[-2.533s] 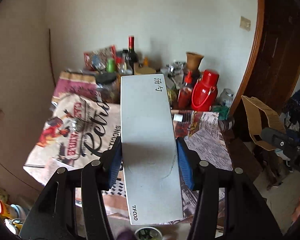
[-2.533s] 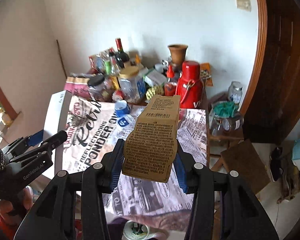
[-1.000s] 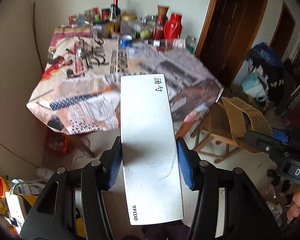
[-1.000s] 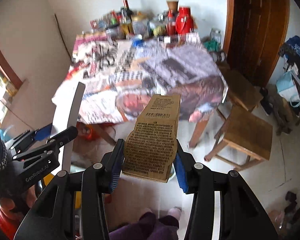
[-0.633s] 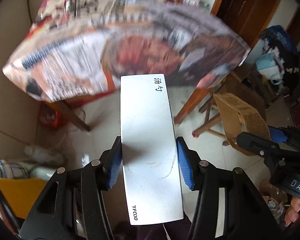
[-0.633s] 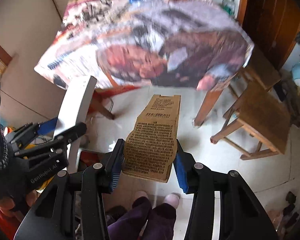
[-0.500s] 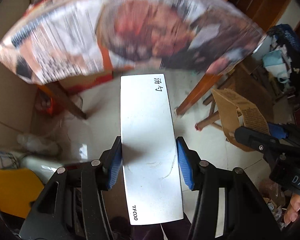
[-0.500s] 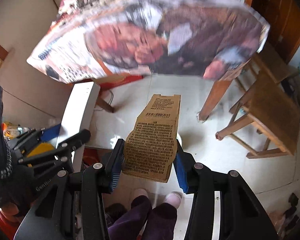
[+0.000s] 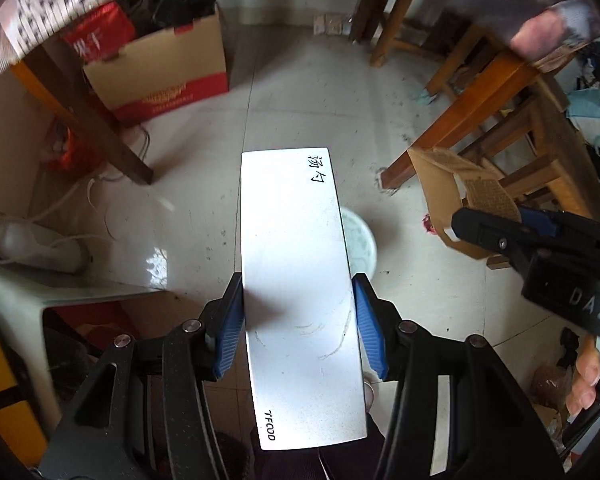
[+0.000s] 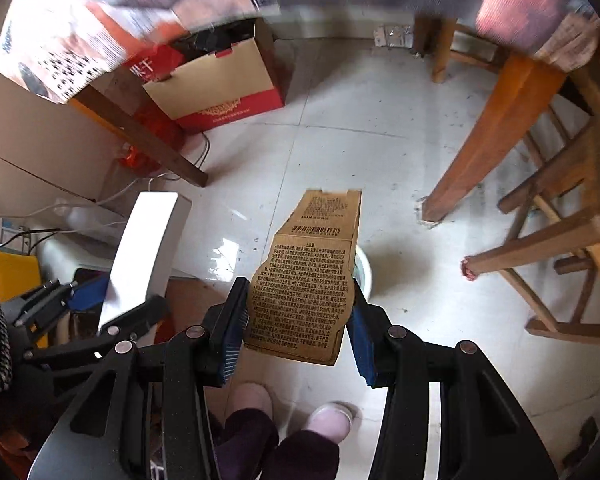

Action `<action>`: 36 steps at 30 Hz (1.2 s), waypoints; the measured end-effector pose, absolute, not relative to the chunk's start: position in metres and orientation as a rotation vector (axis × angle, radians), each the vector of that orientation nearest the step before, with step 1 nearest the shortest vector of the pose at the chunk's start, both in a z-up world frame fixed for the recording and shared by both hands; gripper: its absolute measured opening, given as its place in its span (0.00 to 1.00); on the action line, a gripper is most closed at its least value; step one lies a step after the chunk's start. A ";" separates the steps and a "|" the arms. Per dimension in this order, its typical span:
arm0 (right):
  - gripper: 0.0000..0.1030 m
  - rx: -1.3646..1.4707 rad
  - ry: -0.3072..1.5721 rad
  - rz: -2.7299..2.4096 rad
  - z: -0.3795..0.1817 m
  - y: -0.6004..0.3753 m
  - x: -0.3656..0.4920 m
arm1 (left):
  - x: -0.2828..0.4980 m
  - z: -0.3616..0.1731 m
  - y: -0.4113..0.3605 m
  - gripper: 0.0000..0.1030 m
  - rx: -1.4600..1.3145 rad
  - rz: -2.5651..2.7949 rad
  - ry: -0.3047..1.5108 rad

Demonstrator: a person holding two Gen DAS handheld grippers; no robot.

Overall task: Collect trash
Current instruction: 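Carry the white strip and brown box down toward the white bucket with both grippers, then open both grippers over the white bucket to drop the strip and box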

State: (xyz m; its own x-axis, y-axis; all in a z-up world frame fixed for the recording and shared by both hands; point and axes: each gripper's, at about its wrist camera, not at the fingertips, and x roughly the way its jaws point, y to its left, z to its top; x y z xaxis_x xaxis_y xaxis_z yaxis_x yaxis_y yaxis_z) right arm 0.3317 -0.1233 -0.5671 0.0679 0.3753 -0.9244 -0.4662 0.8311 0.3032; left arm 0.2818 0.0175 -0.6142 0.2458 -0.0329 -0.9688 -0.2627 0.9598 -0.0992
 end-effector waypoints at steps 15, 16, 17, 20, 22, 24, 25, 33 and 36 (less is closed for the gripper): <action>0.59 -0.101 1.437 0.625 -0.604 -0.125 0.340 | 0.307 -0.682 0.011 0.50 -0.349 0.100 1.405; 0.59 -0.100 1.436 0.618 -0.604 -0.128 0.342 | 0.311 -0.683 0.008 0.50 -0.350 0.092 1.410; 0.59 -0.101 1.434 0.606 -0.600 -0.132 0.343 | 0.315 -0.685 0.005 0.50 -0.353 0.081 1.413; 0.59 -0.088 1.430 0.579 -0.595 -0.142 0.345 | 0.336 -0.701 -0.007 0.51 -0.371 0.054 1.501; 0.59 -0.071 1.432 0.563 -0.590 -0.148 0.345 | 0.345 -0.709 -0.009 0.51 -0.393 0.061 1.546; 0.59 -0.057 1.436 0.549 -0.585 -0.152 0.345 | 0.348 -0.704 -0.008 0.51 -0.415 0.068 1.529; 0.59 -0.044 1.439 0.543 -0.580 -0.155 0.345 | 0.348 -0.698 -0.008 0.51 -0.418 0.065 1.518; 0.59 -0.001 1.410 0.509 -0.531 -0.165 0.344 | 0.346 -0.631 -0.011 0.51 -0.322 0.063 1.487; 0.59 0.001 1.385 0.506 -0.500 -0.167 0.345 | 0.340 -0.592 -0.010 0.51 -0.302 0.069 1.461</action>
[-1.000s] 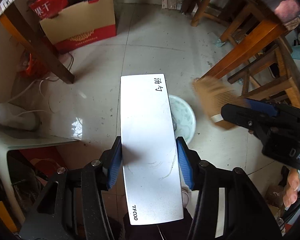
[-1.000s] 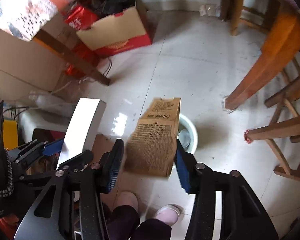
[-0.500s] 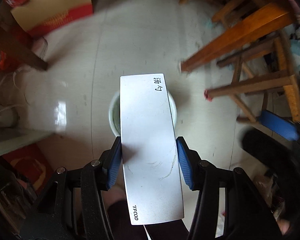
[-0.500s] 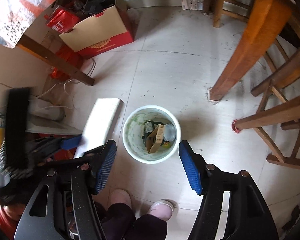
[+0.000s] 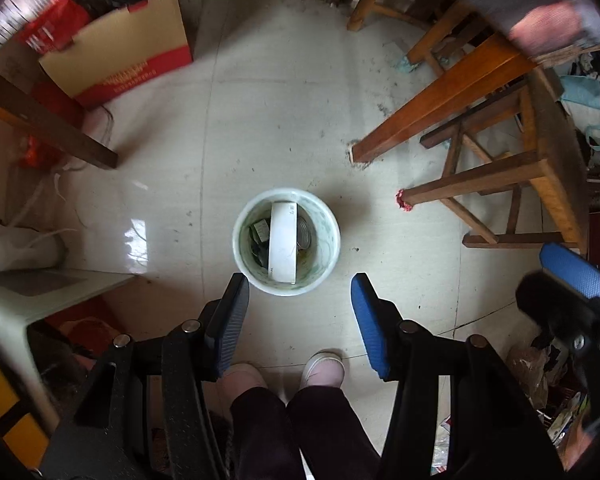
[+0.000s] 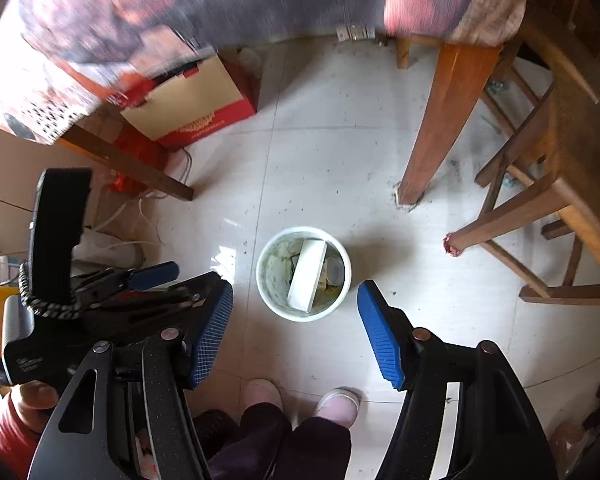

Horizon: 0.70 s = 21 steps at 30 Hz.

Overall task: Collect trash
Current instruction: 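Open both grippers over the white bucket to drop the strip and box, then raise both tools and move them back toward the table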

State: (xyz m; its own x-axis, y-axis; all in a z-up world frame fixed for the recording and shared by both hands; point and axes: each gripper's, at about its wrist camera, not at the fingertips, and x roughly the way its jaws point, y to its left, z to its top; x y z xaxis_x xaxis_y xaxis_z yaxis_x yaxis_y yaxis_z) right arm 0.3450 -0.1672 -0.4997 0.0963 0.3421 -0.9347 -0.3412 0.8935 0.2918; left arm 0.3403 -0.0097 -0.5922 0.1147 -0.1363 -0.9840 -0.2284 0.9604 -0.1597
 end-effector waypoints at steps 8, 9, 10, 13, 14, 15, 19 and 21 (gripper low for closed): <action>0.59 -0.005 1.272 0.501 -0.388 -0.168 0.337 | 0.320 -0.460 0.001 0.51 -0.286 0.096 1.331; 0.59 -0.004 1.256 0.501 -0.372 -0.168 0.335 | 0.316 -0.436 0.002 0.51 -0.279 0.096 1.305; 0.59 -0.004 1.240 0.501 -0.358 -0.168 0.333 | 0.314 -0.421 0.003 0.51 -0.273 0.096 1.288; 0.59 -0.007 1.187 0.494 -0.315 -0.168 0.323 | 0.304 -0.368 0.004 0.51 -0.251 0.090 1.227; 0.59 -0.010 1.170 0.491 -0.301 -0.166 0.320 | 0.299 -0.348 0.004 0.51 -0.241 0.084 1.207; 0.59 -0.013 1.146 0.487 -0.282 -0.166 0.315 | 0.295 -0.334 0.003 0.51 -0.235 0.081 1.191; 0.59 -0.027 1.070 0.471 -0.225 -0.166 0.304 | 0.274 -0.268 0.008 0.51 -0.209 0.050 1.109; 0.59 -0.032 1.024 0.457 -0.195 -0.164 0.294 | 0.265 -0.242 0.011 0.51 -0.196 0.040 1.067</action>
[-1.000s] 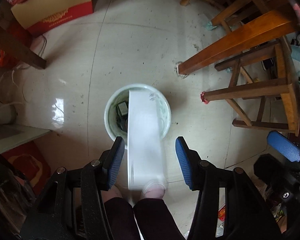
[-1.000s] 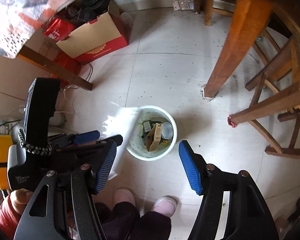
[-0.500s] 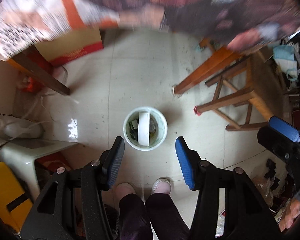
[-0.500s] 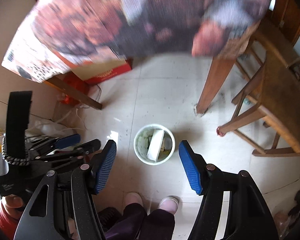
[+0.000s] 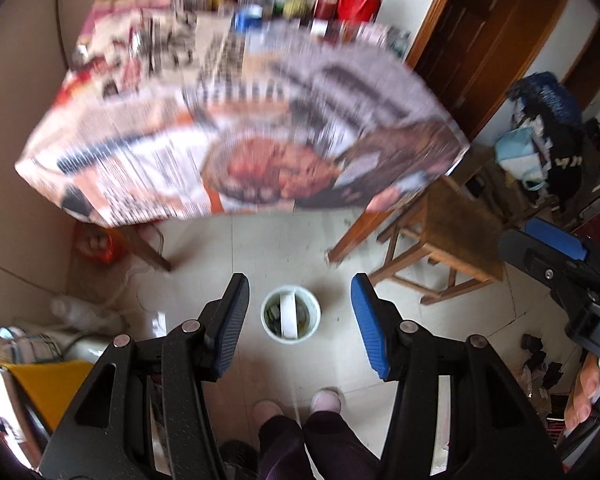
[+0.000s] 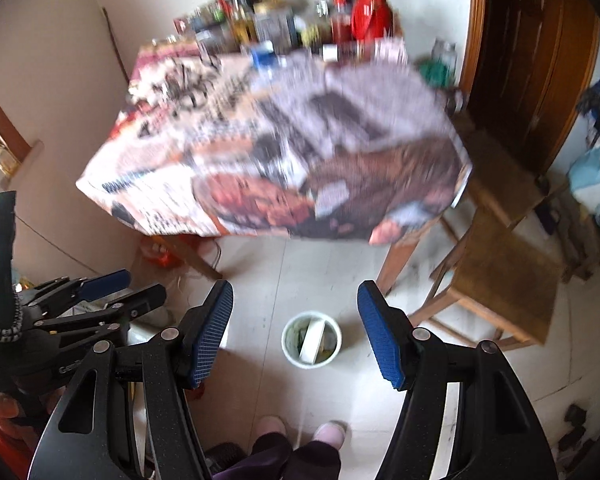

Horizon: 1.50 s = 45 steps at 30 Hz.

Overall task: Collect trash
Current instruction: 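Raise both tools and move them back toward the table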

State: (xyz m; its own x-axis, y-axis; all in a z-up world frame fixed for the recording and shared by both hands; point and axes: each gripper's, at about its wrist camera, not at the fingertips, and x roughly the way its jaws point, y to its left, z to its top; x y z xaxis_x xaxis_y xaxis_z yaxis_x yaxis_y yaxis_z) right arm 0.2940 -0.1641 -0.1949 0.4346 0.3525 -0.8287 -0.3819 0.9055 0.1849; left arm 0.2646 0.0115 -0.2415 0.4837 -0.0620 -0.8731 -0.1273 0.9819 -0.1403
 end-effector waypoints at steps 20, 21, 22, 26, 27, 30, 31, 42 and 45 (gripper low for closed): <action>0.65 -0.009 0.718 0.378 -0.053 -0.144 0.237 | 0.208 -0.069 0.049 0.61 -0.153 0.038 0.729; 0.71 -0.010 0.703 0.373 -0.051 -0.144 0.239 | 0.209 -0.067 0.051 0.61 -0.155 0.044 0.726; 0.73 -0.010 0.682 0.367 -0.049 -0.144 0.242 | 0.211 -0.066 0.054 0.62 -0.156 0.053 0.720; 0.82 -0.014 0.638 0.359 -0.046 -0.146 0.264 | 0.232 -0.063 0.064 0.69 -0.178 0.095 0.698; 0.82 -0.016 0.634 0.362 -0.046 -0.147 0.273 | 0.241 -0.063 0.066 0.69 -0.190 0.103 0.696; 0.82 -0.015 0.631 0.374 -0.047 -0.149 0.300 | 0.271 -0.063 0.069 0.69 -0.224 0.123 0.693; 0.82 -0.013 0.632 0.381 -0.048 -0.150 0.310 | 0.279 -0.063 0.069 0.69 -0.230 0.131 0.693; 0.82 -0.047 0.635 0.437 -0.038 -0.180 0.438 | 0.404 -0.055 0.064 0.70 -0.263 0.260 0.659; 0.82 -0.052 0.651 0.446 -0.044 -0.185 0.465 | 0.431 -0.064 0.071 0.70 -0.313 0.279 0.684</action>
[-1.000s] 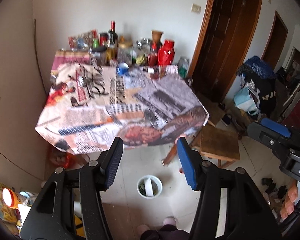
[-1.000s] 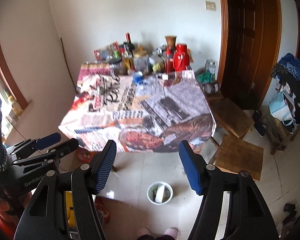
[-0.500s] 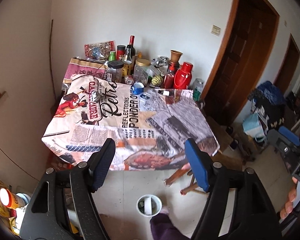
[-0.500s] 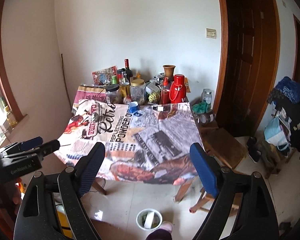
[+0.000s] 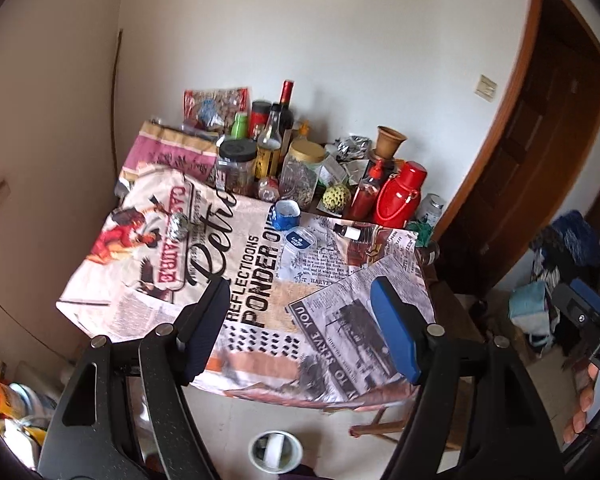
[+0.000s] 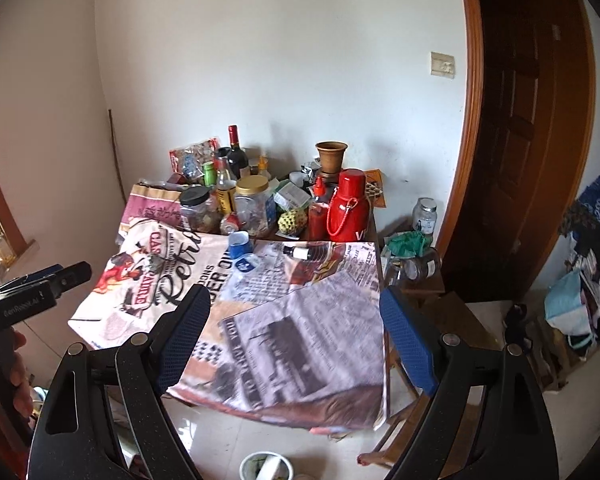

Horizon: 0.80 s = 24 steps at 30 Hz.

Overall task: Collect trash
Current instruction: 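Raise both tools and move them back toward the table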

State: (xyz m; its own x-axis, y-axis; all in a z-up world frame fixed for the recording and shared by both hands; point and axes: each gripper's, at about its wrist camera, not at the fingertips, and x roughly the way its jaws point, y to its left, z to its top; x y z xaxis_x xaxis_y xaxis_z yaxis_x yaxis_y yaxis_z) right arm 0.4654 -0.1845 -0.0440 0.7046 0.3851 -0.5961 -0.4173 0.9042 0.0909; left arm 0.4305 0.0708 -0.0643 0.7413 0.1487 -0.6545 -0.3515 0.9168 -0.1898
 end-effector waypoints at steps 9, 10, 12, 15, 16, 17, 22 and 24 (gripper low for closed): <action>0.82 -0.043 0.770 0.452 -0.076 -0.160 0.533 | 0.478 -0.091 0.129 0.70 -0.339 0.420 0.747; 0.82 -0.040 0.782 0.452 -0.079 -0.157 0.542 | 0.485 -0.094 0.141 0.70 -0.349 0.428 0.751; 0.82 -0.011 0.815 0.446 -0.087 -0.145 0.556 | 0.497 -0.100 0.161 0.70 -0.364 0.441 0.764; 0.82 0.070 0.838 0.432 -0.095 -0.133 0.578 | 0.524 -0.109 0.199 0.70 -0.394 0.427 0.783; 0.82 0.095 0.849 0.420 -0.098 -0.126 0.586 | 0.531 -0.111 0.209 0.70 -0.394 0.425 0.791; 0.82 0.107 0.856 0.409 -0.101 -0.120 0.593 | 0.541 -0.115 0.221 0.70 -0.390 0.427 0.802; 0.82 0.115 0.907 0.338 -0.130 -0.082 0.644 | 0.587 -0.143 0.275 0.70 -0.384 0.450 0.877; 0.82 0.131 0.941 0.311 -0.147 -0.072 0.668 | 0.602 -0.157 0.290 0.70 -0.387 0.458 0.910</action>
State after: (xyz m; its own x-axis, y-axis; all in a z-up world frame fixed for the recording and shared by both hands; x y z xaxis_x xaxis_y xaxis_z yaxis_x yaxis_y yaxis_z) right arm 0.6676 -0.0718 -0.1474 0.5485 0.3189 -0.7730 -0.2052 0.9475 0.2452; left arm 0.6016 0.2903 -0.1571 0.5309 0.2132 -0.8202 -0.5316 0.8375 -0.1264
